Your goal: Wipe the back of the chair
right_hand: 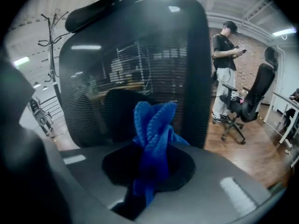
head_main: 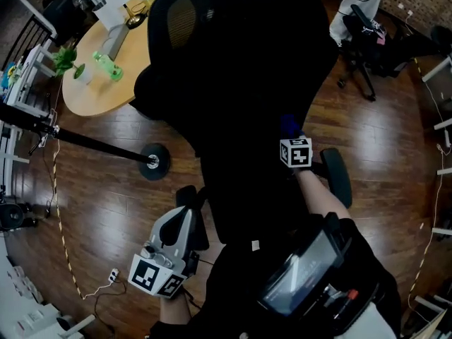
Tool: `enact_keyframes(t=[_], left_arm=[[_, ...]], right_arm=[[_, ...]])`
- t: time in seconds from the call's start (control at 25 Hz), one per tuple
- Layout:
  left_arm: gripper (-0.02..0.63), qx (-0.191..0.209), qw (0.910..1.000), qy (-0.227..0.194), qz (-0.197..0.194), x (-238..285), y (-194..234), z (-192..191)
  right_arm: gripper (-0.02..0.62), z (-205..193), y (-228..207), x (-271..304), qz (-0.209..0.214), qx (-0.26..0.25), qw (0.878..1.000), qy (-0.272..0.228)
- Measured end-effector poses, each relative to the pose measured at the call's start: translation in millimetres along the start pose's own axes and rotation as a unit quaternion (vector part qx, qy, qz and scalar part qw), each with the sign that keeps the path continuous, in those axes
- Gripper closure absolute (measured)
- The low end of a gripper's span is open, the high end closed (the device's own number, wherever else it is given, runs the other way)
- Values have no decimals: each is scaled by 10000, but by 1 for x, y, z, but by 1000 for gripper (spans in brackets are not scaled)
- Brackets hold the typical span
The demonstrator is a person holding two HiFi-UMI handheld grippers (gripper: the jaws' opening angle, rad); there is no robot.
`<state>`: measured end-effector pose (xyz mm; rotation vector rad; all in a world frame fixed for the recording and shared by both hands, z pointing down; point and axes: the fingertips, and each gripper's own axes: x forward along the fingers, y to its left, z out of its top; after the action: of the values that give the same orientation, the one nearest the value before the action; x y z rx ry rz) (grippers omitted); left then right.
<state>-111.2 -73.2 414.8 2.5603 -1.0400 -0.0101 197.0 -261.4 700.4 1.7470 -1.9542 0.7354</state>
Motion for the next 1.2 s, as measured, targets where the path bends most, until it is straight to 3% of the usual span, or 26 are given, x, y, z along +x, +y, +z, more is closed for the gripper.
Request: enact_keyframes(t=[0.4,0.6,0.8,0.92,1.08,1.12,1.2], left_arm=[[601,-92,9940,-242,1065,-88,41,-3],[601,-202,9874,-438,1507,-123,54,-6],[601,-229,9843,-505,1675,-142,53,-10],[601,-259,9833,-537,1720,-146,53,-12],[601,-284,9844,-509,1660,-138,50,-15],[601,-288,9849,-491,1635,-135,49,-15],[601,-295,9859,-457,1584,-128,46,-16]], right_arm=[[540,-24,195,44,1410,-565,9879,323],[540,-30,258,55,1833,-834,9783,480],[540,-39,299,52,2177,-939,9701,513],[540,-38,337,40,2787,-1117,9531,382],[540,-47,378,11,3883,-1236,9127,295],[540,-52,379,9,3956,-1258,9091,348],[540,-63,366,14,3806,-1292,9142,509]])
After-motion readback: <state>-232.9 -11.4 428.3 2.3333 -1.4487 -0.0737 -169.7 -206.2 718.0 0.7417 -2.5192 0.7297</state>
